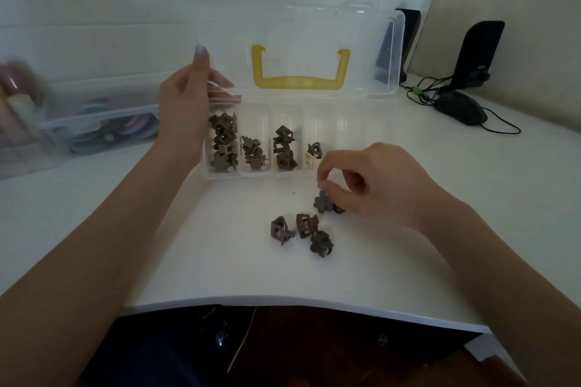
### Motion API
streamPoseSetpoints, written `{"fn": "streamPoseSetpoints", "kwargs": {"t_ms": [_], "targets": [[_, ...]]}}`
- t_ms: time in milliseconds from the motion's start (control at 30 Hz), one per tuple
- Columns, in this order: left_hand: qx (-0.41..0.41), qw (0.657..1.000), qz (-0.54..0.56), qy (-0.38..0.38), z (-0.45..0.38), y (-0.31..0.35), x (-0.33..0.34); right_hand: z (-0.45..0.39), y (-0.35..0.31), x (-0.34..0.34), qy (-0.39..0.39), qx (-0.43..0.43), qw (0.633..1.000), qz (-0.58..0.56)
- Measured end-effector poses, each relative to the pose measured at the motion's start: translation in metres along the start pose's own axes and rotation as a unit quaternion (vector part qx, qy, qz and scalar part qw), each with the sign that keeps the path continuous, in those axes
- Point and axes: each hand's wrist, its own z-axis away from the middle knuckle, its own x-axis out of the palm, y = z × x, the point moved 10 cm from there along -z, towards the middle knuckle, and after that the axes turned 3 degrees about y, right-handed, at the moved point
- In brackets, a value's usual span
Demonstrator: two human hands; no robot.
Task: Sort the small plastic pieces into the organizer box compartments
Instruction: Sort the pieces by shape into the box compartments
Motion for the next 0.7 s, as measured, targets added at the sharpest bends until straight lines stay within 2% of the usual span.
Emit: {"fn": "streamPoseSetpoints", "kwargs": {"t_ms": [100, 233, 367, 567, 700], "targets": [[-0.003, 1.0, 0.007, -0.002, 0.002, 0.002, 0.001, 0.001, 0.003, 0.011, -0.065, 0.014, 0.997, 0.031], [-0.002, 1.0, -0.001, 0.002, 0.004, 0.003, 0.001, 0.0, 0.001, 0.011, -0.071, 0.01, 0.997, 0.038], [-0.009, 1.0, 0.021, -0.006, 0.002, 0.0, 0.002, 0.0, 0.002, 0.012, -0.069, 0.028, 0.997, -0.008], [-0.068, 0.994, 0.078, -0.041, -0.004, -0.013, 0.007, -0.002, -0.002, 0.003, -0.002, 0.026, 0.992, -0.125], [-0.073, 0.992, 0.093, -0.051, -0.005, -0.016, 0.009, -0.004, -0.01, -0.013, 0.075, 0.019, 0.965, -0.251]]}}
